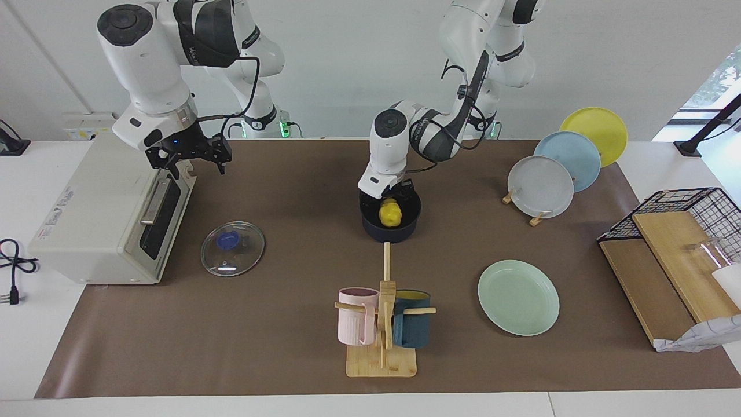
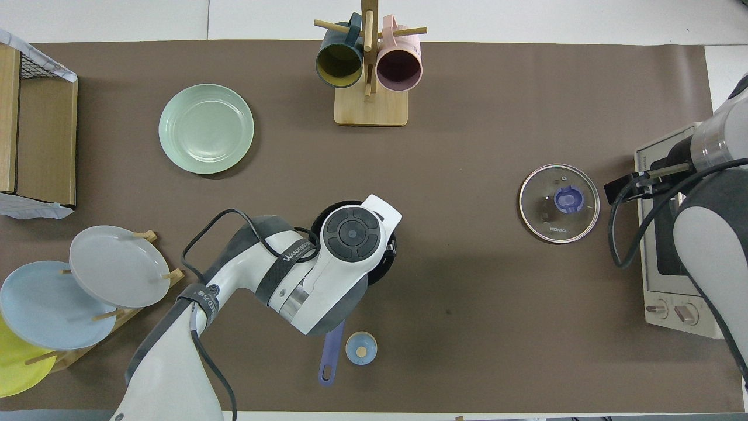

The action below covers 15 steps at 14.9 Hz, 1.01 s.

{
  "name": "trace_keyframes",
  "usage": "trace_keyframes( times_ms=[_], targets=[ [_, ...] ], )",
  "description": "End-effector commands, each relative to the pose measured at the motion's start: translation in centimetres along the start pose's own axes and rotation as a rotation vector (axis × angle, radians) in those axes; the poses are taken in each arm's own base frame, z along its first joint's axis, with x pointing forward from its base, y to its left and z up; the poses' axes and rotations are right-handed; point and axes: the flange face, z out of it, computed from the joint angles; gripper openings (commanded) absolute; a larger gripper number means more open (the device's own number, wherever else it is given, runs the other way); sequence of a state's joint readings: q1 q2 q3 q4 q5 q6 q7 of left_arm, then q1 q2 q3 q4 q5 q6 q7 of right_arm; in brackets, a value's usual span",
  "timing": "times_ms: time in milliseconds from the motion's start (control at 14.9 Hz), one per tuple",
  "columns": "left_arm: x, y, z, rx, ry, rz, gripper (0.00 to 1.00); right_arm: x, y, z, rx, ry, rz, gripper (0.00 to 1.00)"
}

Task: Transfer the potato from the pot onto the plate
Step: 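Grasp the yellow potato inside the saucepan with the left gripper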

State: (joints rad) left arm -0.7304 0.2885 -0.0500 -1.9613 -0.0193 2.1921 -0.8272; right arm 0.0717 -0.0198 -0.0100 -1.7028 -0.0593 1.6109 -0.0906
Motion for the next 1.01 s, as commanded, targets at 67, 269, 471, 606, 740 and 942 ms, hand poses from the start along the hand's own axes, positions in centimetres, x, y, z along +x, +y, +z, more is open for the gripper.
trace_keyframes(
  times_ms=[67, 269, 471, 606, 740, 942],
  targets=[
    [-0.1, -0.4, 0.9, 0.006, 0.022, -0.010, 0.87, 0.9, 1.6, -1.4, 0.044, -0.024, 0.048, 1.00],
    [0.6, -1.0, 0.9, 0.007, 0.023, -0.014, 0.47, 0.5, 1.7, -1.4, 0.045, -0.027, 0.057, 1.00],
    [0.7, -1.3, 0.9, 0.019, 0.024, -0.011, 0.08, 0.4, 2.3, -1.0, 0.047, -0.038, 0.065, 1.00],
    [0.8, -1.3, 0.7, 0.020, 0.023, -0.011, 0.00, 0.6, 2.5, -0.9, 0.046, -0.037, 0.071, 1.00],
    [0.8, -1.3, -0.1, 0.020, 0.024, -0.011, 0.00, 0.7, 2.7, -0.8, 0.035, -0.044, 0.073, 1.00],
    [1.8, -2.3, -3.8, 0.012, 0.033, -0.026, 0.00, 0.5, 2.6, -0.8, 0.034, -0.053, 0.071, 1.00]
  ],
)
